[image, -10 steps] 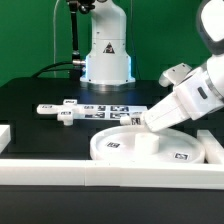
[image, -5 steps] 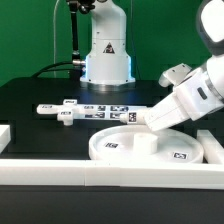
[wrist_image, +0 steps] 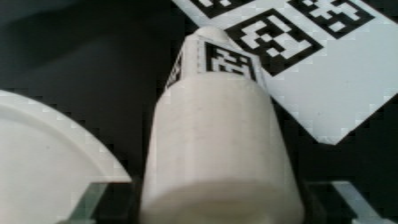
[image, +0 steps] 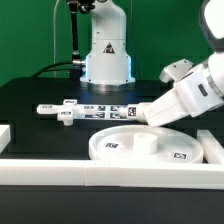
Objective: Assemble round table
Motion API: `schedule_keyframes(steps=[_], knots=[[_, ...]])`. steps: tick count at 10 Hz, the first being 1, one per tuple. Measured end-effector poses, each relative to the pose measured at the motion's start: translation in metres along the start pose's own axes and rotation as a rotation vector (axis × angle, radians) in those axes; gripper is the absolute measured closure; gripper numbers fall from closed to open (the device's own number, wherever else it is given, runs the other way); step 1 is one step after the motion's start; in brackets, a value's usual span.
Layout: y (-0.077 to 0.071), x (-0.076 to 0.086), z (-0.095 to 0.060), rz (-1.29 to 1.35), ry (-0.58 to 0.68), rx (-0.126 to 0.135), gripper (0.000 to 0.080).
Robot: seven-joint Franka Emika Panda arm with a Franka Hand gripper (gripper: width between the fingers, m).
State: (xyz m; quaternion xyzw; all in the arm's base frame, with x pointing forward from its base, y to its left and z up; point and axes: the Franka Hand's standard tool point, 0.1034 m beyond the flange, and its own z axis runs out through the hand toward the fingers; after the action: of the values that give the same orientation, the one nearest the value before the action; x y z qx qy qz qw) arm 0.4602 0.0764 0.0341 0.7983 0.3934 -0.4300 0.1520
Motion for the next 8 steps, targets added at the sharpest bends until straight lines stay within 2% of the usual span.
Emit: schedule_keyframes(steps=[3, 5, 8], knots=[[0.005, -0.016, -0.016, 0.012, -0.031, 0.016, 0.0393], [0.012, -0.024, -0.02, -0.002, -0.025, 0.024, 0.0393], [0.022, -0.012, -0.024, 0.018, 0.089, 0.003, 0.0393]])
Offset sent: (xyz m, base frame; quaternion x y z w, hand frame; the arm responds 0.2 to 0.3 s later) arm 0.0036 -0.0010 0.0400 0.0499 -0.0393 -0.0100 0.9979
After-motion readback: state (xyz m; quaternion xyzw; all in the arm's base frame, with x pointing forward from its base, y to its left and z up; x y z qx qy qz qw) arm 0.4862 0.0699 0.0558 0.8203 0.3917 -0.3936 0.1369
